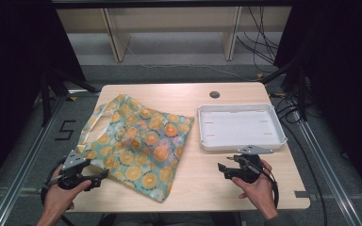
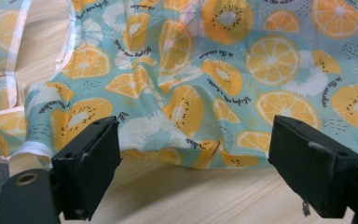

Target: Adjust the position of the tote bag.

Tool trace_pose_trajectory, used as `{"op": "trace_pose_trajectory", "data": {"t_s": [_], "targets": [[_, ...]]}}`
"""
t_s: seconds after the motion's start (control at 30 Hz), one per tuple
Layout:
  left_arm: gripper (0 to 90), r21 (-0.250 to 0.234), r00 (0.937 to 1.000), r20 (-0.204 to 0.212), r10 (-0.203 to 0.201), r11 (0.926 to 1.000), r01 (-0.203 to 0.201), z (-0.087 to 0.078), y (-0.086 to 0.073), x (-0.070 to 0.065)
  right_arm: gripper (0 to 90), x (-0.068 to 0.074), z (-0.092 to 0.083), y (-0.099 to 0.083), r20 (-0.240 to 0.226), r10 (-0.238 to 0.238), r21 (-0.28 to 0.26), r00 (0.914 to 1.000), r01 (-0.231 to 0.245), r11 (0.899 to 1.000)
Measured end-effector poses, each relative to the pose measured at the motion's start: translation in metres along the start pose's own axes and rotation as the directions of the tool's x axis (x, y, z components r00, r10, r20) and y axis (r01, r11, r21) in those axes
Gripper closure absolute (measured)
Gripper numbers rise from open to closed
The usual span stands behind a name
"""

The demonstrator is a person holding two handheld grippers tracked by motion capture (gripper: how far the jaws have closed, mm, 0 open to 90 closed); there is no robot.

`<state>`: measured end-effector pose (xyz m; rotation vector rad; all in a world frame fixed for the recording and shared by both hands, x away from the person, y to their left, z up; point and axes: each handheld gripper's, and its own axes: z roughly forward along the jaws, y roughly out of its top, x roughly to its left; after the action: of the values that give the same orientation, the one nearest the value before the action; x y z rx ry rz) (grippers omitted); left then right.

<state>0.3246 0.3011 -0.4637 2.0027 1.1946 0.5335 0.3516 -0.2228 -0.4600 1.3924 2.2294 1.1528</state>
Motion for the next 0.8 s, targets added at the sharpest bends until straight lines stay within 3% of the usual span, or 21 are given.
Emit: {"op": "trace_pose_trajectory", "data": {"t_s": [0.07, 0.1, 0.23, 0.33, 0.4, 0.47, 0.53, 0.57, 0.6, 0.67, 0.8], "targets": [[15.8, -0.010, 0.9999, -0.003, -0.013, 0.9999, 0.013, 0.000, 0.000, 0.000, 26.6, 0.002, 0.000, 0.000, 0.013, 0.006, 0.012, 0.9999, -0.006, 1.000], [15.8, -0.003, 1.0000, 0.001, -0.008, 1.0000, 0.008, 0.000, 0.000, 0.001, 26.6, 0.005, 0.000, 0.000, -0.007, 0.030, 0.009, 0.9995, -0.030, 1.000], [16.0, 0.002, 0.9998, -0.020, -0.001, 1.0000, 0.001, -0.002, 0.002, 0.003, 25.5, 0.006, 0.003, 0.000, -0.028, -0.011, 0.015, 0.9996, 0.011, 1.000], [16.1, 0.003, 0.9998, -0.019, -0.006, 1.0000, 0.006, 0.000, 0.004, 0.004, 24.9, 0.015, 0.006, 0.000, -0.039, -0.025, 0.033, 0.9989, 0.027, 0.999], [17.1, 0.015, 0.9994, -0.028, 0.021, 0.9997, -0.021, 0.000, 0.007, 0.007, 24.5, 0.023, 0.009, 0.001, -0.053, -0.042, 0.041, 0.9977, 0.045, 0.998], [17.8, 0.009, 0.9993, -0.031, 0.022, 0.9997, -0.022, 0.000, 0.008, 0.007, 24.1, 0.028, 0.011, 0.001, -0.075, -0.041, 0.040, 0.9963, 0.044, 0.998], [18.3, 0.039, 0.9974, -0.041, 0.060, 0.9975, -0.058, 0.001, 0.011, 0.013, 23.9, 0.042, 0.018, 0.002, -0.114, -0.056, 0.040, 0.9919, 0.061, 0.997], [19.3, 0.023, 0.9981, -0.048, 0.039, 0.9990, -0.038, 0.004, 0.012, 0.012, 23.6, 0.047, 0.021, 0.002, -0.126, -0.058, 0.052, 0.9903, 0.065, 0.997], [20.3, 0.054, 0.9966, -0.042, 0.071, 0.9962, -0.069, 0.004, 0.013, 0.015, 23.2, 0.052, 0.024, 0.003, -0.145, -0.065, 0.053, 0.9873, 0.073, 0.996], [22.6, 0.078, 0.9962, -0.021, 0.085, 0.9935, -0.083, 0.011, 0.013, 0.016, 23.1, 0.063, 0.031, 0.004, -0.161, -0.075, 0.074, 0.9840, 0.088, 0.993], [25.2, 0.105, 0.9969, -0.004, 0.079, 0.9914, -0.078, 0.021, 0.012, 0.020, 24.0, 0.088, 0.048, 0.005, -0.193, -0.106, 0.086, 0.9754, 0.124, 0.989]]}}
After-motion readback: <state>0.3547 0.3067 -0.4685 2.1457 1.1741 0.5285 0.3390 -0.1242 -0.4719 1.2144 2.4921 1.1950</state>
